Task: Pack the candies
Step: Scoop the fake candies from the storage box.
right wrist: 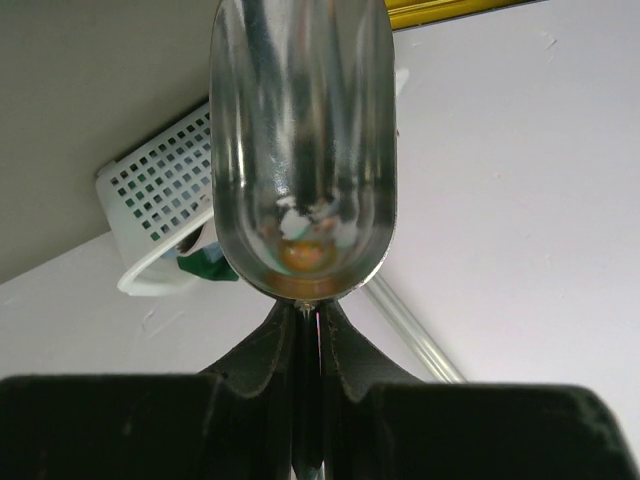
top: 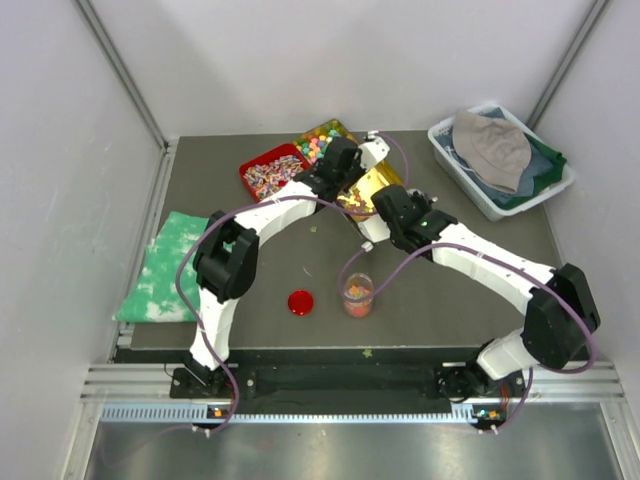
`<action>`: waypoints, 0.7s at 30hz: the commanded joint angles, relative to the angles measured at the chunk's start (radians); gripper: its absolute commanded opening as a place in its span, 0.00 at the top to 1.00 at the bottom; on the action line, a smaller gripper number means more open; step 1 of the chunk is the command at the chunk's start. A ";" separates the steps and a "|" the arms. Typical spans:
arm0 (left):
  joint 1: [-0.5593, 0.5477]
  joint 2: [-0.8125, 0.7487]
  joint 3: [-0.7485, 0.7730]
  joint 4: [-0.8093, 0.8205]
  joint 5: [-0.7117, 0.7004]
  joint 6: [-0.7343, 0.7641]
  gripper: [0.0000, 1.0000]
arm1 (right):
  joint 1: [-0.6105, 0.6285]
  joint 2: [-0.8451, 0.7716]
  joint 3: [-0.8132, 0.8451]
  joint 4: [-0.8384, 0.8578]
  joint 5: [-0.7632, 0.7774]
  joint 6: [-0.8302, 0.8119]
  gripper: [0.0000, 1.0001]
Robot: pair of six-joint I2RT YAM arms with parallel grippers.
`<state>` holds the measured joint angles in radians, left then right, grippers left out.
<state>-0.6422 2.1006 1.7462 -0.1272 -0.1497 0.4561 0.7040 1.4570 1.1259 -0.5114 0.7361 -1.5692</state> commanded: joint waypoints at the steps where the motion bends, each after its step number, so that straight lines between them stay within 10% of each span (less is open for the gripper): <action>1: -0.014 -0.097 0.050 0.046 -0.018 0.003 1.00 | 0.002 0.006 0.020 0.047 0.017 0.009 1.00; 21: -0.010 -0.062 0.053 0.023 0.050 0.010 1.00 | -0.003 -0.009 0.068 -0.012 0.000 0.061 1.00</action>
<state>-0.6525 2.1006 1.7489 -0.1459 -0.1432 0.4873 0.7040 1.4673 1.1286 -0.5247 0.7353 -1.5387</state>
